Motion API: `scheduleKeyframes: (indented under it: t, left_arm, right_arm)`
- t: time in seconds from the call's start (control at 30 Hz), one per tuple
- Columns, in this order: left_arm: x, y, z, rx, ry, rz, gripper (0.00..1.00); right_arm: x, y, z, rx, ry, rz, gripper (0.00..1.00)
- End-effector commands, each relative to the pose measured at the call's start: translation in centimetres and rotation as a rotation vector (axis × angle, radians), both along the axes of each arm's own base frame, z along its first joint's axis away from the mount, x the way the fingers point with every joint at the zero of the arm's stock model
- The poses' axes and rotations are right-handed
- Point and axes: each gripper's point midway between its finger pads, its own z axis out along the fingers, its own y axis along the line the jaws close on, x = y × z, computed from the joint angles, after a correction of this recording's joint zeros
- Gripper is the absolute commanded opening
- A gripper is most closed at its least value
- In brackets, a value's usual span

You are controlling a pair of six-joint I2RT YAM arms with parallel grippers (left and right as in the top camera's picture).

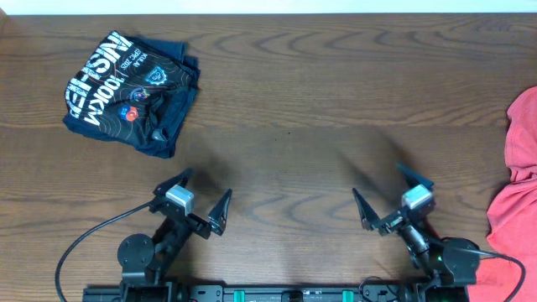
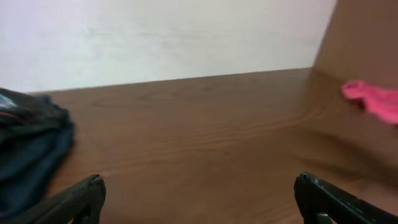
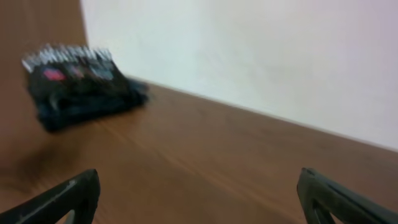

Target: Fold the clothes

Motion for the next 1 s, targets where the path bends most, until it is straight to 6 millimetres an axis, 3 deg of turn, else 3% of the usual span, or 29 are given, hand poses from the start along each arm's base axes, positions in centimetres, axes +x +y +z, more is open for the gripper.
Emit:
scheduleKeyframes:
  t: [0.0,0.2,0.33,0.57,0.77,0.87,0.97]
  left_arm:
    - [-1.4,-1.6,2.2,-0.109,0.039,-0.106,0.98]
    - [-1.0,-1.0,6.6,-0.115,0.084,-0.057,0.98]
    - [0.5,-0.6,7.9,-0.112,0.245,-0.024,0.98]
    - [3.7,-0.4,8.0,-0.025,0.699,-0.010,0.98]
    - [5.8,0.6,5.5,0.070,1.019,0.019,0.98]
    - [6.5,0.1,4.0,0.043,1.095,-0.003,0.98]
    - [6.6,0.0,2.8,0.042,1.154,-0.009,0.98]
  right_arm:
    - [-1.2,0.8,3.2,0.107,-0.010,0.072,0.99]
    - [-0.3,-0.6,6.4,0.111,0.097,-0.033,0.99]
    - [1.4,-0.6,6.6,0.098,0.286,-0.044,0.99]
    - [5.3,0.7,5.2,0.003,0.697,0.030,0.99]
    - [8.4,1.6,2.9,0.061,0.965,0.056,0.99]
    - [11.1,-1.1,0.8,0.055,1.039,-0.136,0.99]
    - [13.8,-6.4,-0.3,0.094,1.092,-0.450,0.99]
